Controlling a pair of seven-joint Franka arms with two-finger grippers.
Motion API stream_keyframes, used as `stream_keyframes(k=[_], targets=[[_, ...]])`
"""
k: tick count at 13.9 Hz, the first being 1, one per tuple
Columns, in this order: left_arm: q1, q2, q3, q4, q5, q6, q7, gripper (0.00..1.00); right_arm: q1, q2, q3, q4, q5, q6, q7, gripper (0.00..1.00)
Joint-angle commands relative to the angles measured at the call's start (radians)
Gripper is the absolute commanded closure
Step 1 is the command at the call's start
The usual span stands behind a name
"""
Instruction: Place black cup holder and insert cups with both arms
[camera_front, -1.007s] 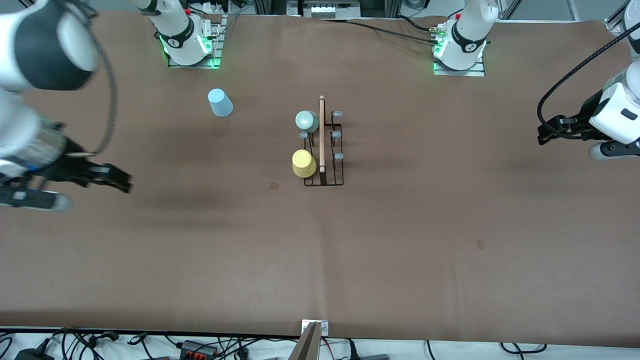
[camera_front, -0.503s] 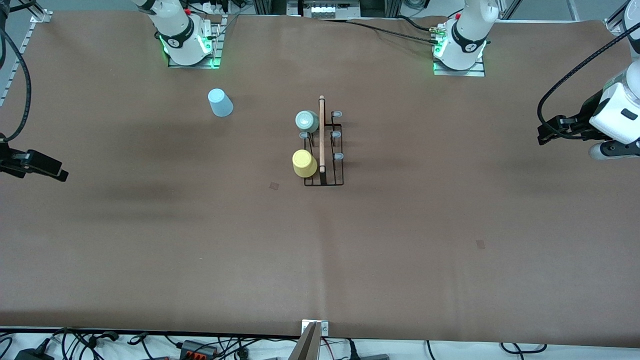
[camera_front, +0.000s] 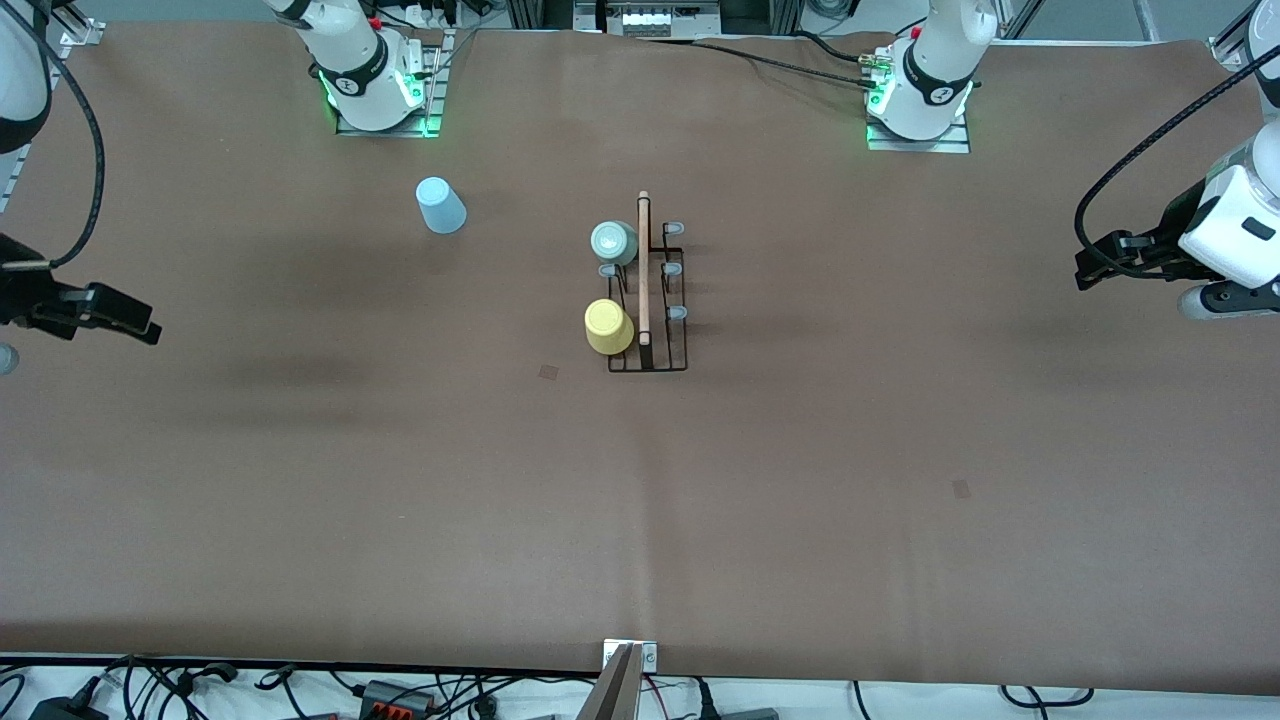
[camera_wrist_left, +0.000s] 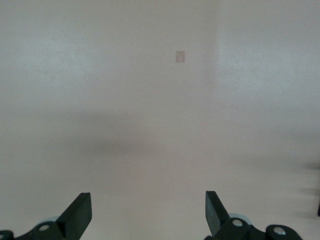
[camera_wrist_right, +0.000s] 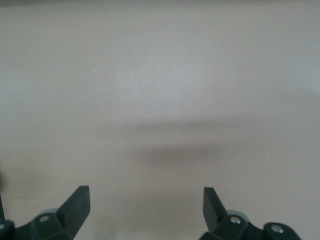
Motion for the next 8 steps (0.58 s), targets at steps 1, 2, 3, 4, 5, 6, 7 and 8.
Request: stream_keyframes(k=[1, 2, 3, 4, 5, 6, 7, 8], targets=[[0.000, -0.020, 0.005, -0.016, -0.027, 0.007, 0.005, 0.00, -0.008, -0.134, 0.011, -0.163, -0.017, 0.039, -0.016, 0.00], [0.000, -0.020, 0.005, -0.016, -0.027, 0.007, 0.005, 0.00, -0.008, -0.159, 0.011, -0.194, -0.017, 0.044, -0.016, 0.00], [0.000, -0.020, 0.005, -0.016, -0.027, 0.007, 0.005, 0.00, -0.006, -0.176, 0.011, -0.214, -0.017, 0.050, -0.016, 0.00], [0.000, -0.020, 0.005, -0.016, -0.027, 0.007, 0.004, 0.00, -0.008, -0.181, 0.011, -0.219, -0.019, 0.052, -0.018, 0.00], [0.000, -0.020, 0.005, -0.016, -0.027, 0.007, 0.005, 0.00, -0.008, -0.182, 0.011, -0.219, -0.017, 0.050, -0.018, 0.00], [0.000, -0.020, 0.005, -0.016, -0.027, 0.007, 0.005, 0.00, -0.008, -0.184, 0.011, -0.219, -0.017, 0.043, -0.018, 0.00], [0.000, -0.020, 0.005, -0.016, -0.027, 0.007, 0.005, 0.00, -0.008, -0.184, 0.011, -0.219, -0.016, 0.035, -0.018, 0.00], [0.000, -0.020, 0.005, -0.016, -0.027, 0.007, 0.005, 0.00, -0.008, -0.185, 0.012, -0.221, -0.010, 0.024, -0.016, 0.00]])
